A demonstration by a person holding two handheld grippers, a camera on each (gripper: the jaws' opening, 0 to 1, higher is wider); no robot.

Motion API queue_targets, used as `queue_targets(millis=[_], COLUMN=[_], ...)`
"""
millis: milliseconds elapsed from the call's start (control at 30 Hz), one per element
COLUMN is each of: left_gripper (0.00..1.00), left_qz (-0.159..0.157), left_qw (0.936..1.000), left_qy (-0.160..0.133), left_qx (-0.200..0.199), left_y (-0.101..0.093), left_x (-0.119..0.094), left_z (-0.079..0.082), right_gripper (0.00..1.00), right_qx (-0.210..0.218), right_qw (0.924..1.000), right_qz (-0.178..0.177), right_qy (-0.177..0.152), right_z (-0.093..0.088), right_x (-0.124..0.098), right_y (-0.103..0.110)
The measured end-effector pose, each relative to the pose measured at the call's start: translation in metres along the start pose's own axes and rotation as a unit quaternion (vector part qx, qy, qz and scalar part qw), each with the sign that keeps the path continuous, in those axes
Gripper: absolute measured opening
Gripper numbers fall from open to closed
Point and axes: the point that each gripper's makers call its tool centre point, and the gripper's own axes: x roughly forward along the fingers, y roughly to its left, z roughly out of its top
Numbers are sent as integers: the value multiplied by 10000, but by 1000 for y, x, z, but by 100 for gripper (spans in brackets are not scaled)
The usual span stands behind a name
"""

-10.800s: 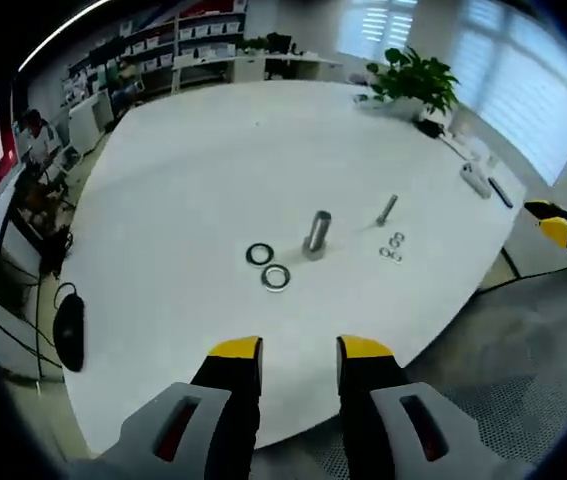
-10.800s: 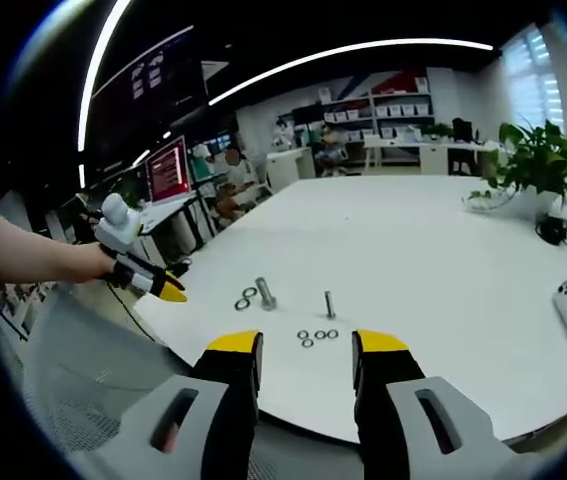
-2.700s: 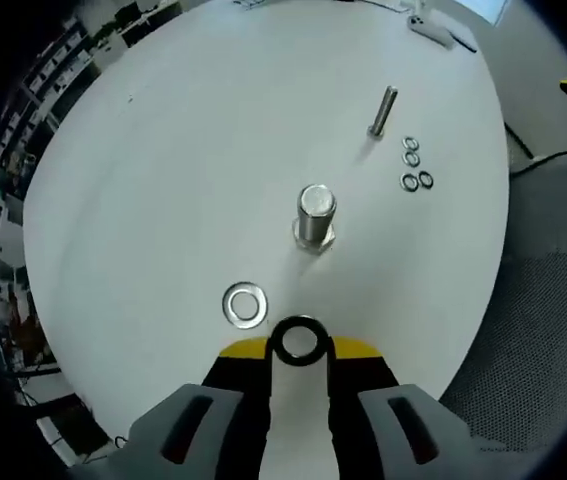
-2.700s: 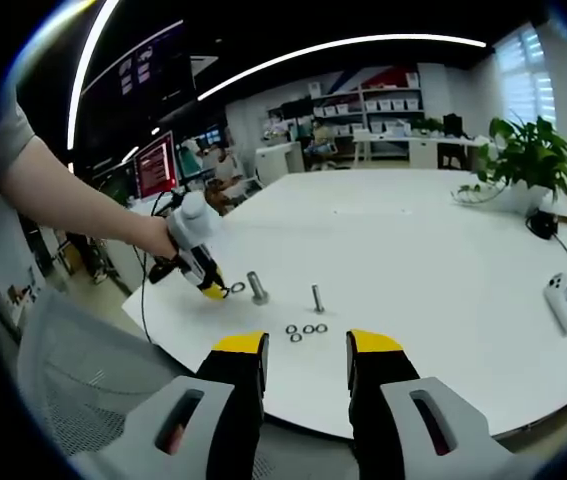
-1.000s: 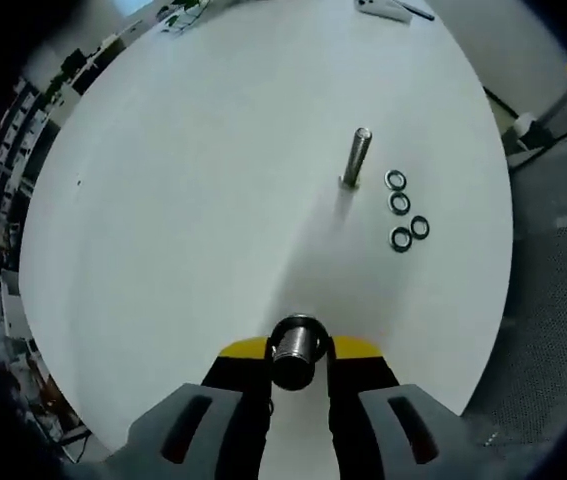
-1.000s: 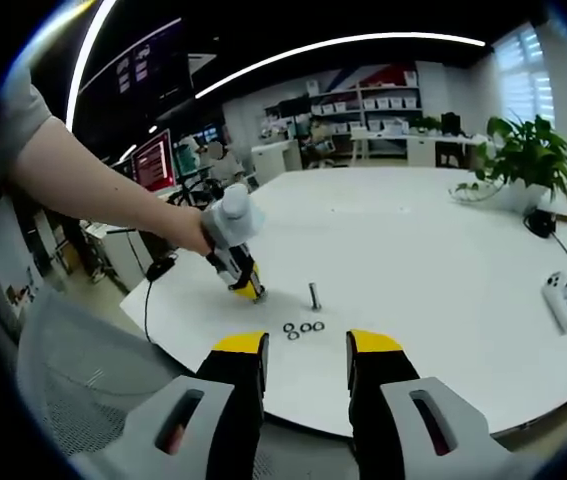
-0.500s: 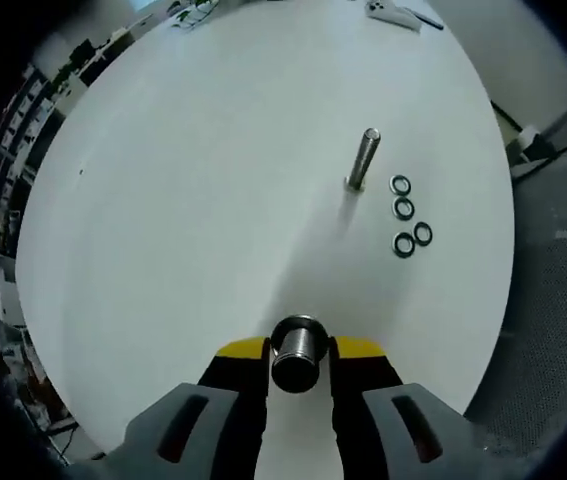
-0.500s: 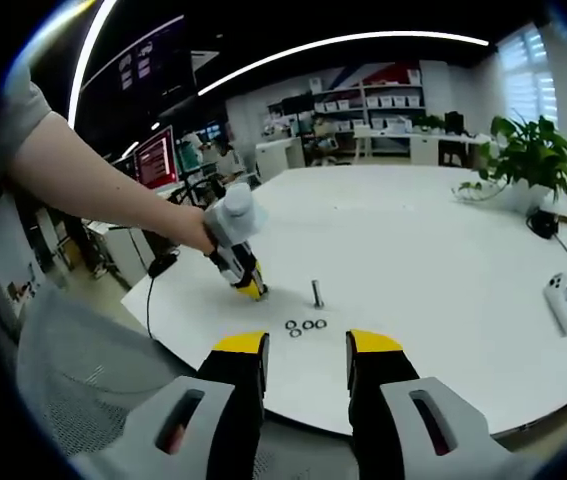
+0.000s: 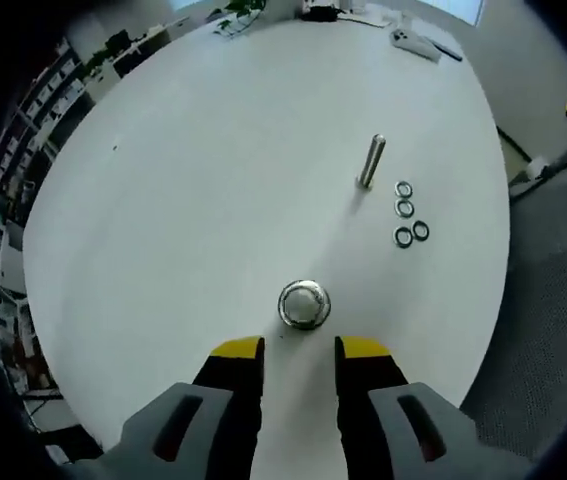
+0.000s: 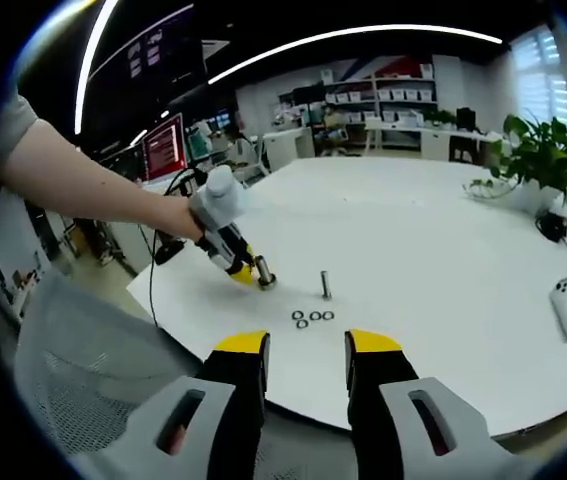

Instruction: Place the washer onto the threaded stud by aligning its center hole with the stud, sliding it down to the base, and recovering from edge contact or off-axis alignment until the washer reaches the visible bottom stop.

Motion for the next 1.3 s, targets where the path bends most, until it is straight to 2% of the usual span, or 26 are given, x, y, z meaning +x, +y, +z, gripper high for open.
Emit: queue_targets(millis=[167, 367, 500, 700, 733, 800, 900, 1000, 1067, 1100, 1133, 1167, 1300], left_gripper=[26, 26, 27, 27, 27, 27, 27, 27, 27, 27, 27, 27, 26], left_qz=[23, 103, 153, 102, 226, 251, 390, 282, 313, 284, 262, 104, 77], left_qw=[9995, 9984, 9980, 9966, 9970, 9957, 9951, 9942, 9948, 9939, 9940, 9935, 9957], left_qy=[15, -126, -118, -140, -145, -104, -198, -60, 23, -95, -59, -124, -95], left_qx=[-326, -536, -605, -802, -723, -880, -892, -1032, -968, -1060, -1063, -1124, -921], left_y=[6, 10, 14, 17, 22, 30, 42, 41, 42, 45, 47, 44, 44], left_x=[1, 5, 10, 11, 11, 12, 9, 15, 15, 15, 16, 17, 18], left_z=[-18, -23, -28, -22, -23, -27, -27, -35, -39, -34, -35, -32, -32], right_gripper=[33, 32, 32, 32, 32, 32, 32, 32, 32, 32, 32, 32, 32], right_qx=[-15, -10, 4, 41, 50, 56, 73, 80, 77, 75, 73, 81, 92], right_qw=[10000, 10000, 10000, 10000, 10000, 9999, 9999, 9999, 9999, 9999, 9999, 9999, 9999], right_qz=[55, 62, 31, -11, -20, -24, -47, -63, -69, -73, -78, -90, -102], right_qy=[71, 71, 82, 76, 80, 84, 65, 60, 70, 84, 87, 84, 89], right_z=[-2, -2, -3, -3, -3, -3, -2, -2, -3, -3, -3, -3, -3], right_x=[1, 1, 1, 1, 1, 1, 0, 1, 1, 1, 1, 1, 0], right_y=[2, 2, 1, -1, -1, -1, -1, -2, -2, -2, -2, -3, -3])
